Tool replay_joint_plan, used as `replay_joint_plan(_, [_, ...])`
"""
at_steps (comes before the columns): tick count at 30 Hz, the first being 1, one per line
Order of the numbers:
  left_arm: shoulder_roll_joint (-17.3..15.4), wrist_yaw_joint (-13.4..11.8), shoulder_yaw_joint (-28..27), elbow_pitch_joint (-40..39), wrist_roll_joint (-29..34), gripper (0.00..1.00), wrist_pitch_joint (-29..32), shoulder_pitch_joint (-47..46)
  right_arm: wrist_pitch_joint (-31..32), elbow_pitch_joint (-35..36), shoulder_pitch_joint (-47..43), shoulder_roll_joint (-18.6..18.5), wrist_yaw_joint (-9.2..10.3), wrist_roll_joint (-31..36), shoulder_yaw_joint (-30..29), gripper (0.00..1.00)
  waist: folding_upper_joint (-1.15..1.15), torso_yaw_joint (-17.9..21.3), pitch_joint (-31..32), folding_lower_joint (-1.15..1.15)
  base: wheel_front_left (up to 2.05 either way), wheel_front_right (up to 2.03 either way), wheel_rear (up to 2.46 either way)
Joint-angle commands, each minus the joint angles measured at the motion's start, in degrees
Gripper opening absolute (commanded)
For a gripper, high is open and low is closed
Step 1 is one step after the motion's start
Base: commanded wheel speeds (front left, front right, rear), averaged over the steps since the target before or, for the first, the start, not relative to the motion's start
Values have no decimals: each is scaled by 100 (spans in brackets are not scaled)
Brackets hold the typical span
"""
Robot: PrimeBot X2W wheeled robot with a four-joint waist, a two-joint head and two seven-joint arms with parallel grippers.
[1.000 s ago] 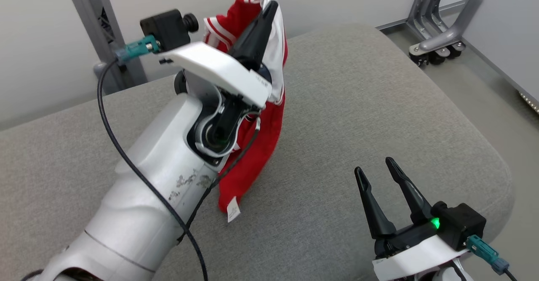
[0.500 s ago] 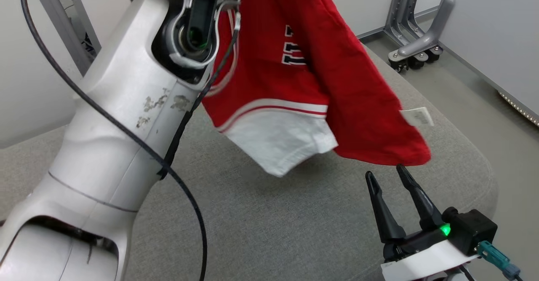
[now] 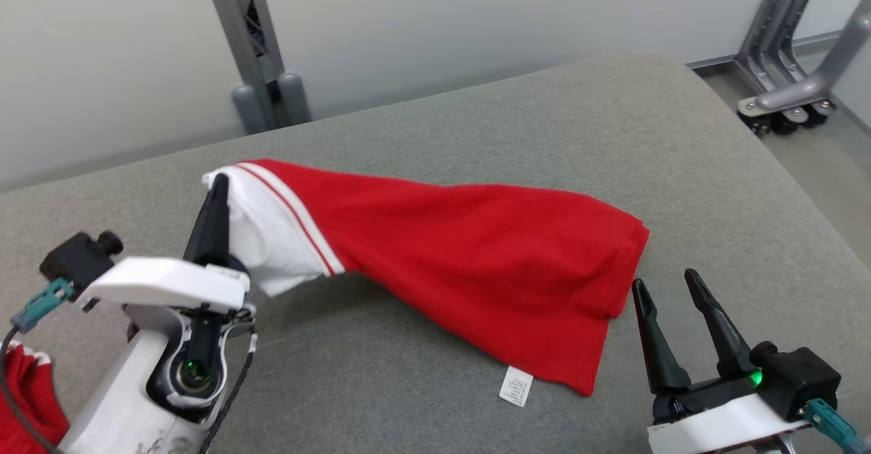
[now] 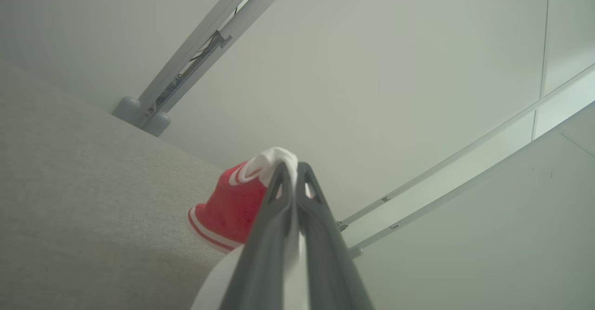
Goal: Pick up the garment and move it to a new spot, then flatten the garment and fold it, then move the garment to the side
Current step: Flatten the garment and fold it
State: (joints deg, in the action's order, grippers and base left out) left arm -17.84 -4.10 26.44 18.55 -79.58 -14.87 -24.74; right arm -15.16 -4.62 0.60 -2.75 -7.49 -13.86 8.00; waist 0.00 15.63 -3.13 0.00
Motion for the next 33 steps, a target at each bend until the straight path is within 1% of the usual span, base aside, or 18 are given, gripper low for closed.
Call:
replay_joint_plan(1, [-72, 9, -124, -83, 62, 0, -25, 157, -4, 12, 8, -25, 0, 34, 6, 100, 0, -269, -98, 0, 0, 0, 0])
replay_joint_plan(3, [-154, 67, -314, -161, 191, 0, -35, 452, -5, 18, 46, -28, 0, 78, -2, 100, 0, -426, -122, 0, 0, 0, 0])
replay_joint_plan(4, [-164, 40, -434, -146, 226, 0, -36, 612, -4, 19, 69, -27, 0, 82, 2, 100, 0, -492, -133, 0, 0, 0, 0])
replay_joint_plan(8, [-132, 36, -846, -21, 463, 0, -34, 1081, -5, -8, 118, -29, 0, 108, 9, 100, 0, -676, -167, 0, 0, 0, 0])
replay_joint_plan(9, [-116, 38, -946, 23, 584, 3, -34, 1172, -4, -12, 114, -29, 0, 116, 16, 100, 0, -717, -171, 0, 0, 0, 0])
replay_joint_plan(10, [-97, 72, -1004, 56, 725, 17, -33, 1250, -4, -23, 111, -29, 0, 132, 26, 100, 0, -751, -173, 0, 0, 0, 0])
replay_joint_plan(12, [-17, 140, -1118, 151, 974, 38, -34, 1393, -5, -64, 92, -29, 0, 149, 44, 100, 0, -812, -176, 0, 0, 0, 0])
replay_joint_plan(14, [53, 196, -1257, 271, 1249, 100, -35, 1473, -5, -107, 81, -31, 0, 182, 53, 100, 0, -853, -175, 0, 0, 0, 0])
replay_joint_plan(18, [191, 135, -1496, 376, 2211, 100, -35, 1551, -5, -178, 57, -30, 0, 199, 45, 100, 0, -910, -168, 0, 0, 0, 0])
replay_joint_plan(21, [355, 16, -1778, 324, 2985, 100, -35, 1687, -4, -255, 18, -29, 0, 214, 42, 100, 0, -955, -125, 0, 0, 0, 0])
replay_joint_plan(23, [468, -35, -1944, 188, 3530, 100, -36, 1778, -4, -291, -10, -27, 0, 226, 39, 100, 0, -988, -84, 0, 0, 0, 0])
replay_joint_plan(25, [655, -67, -2123, -52, 4002, 100, -35, 1932, -4, -323, -66, -31, 0, 224, 31, 100, 0, -1021, -24, 0, 0, 0, 0])
replay_joint_plan(29, [1065, 81, -2366, -591, 4791, 100, -36, 2401, -4, -384, -278, -29, 0, 168, 13, 100, 0, -1105, 194, 0, 0, 0, 0])
replay_joint_plan(31, [1211, 191, -2482, -786, 5062, 100, -35, 2632, -4, -383, -420, -29, 0, 183, 13, 100, 0, -1157, 284, 0, 0, 0, 0])
replay_joint_plan(32, [1211, 191, -2482, -786, 5062, 100, -35, 2632, -4, -383, -420, -29, 0, 183, 13, 100, 0, -1157, 284, 0, 0, 0, 0])
replay_joint_plan(33, [1266, 250, -2521, -876, 5239, 100, -36, 2743, -4, -405, -499, -28, 0, 214, 23, 100, 0, -1178, 323, 0, 0, 0, 0])
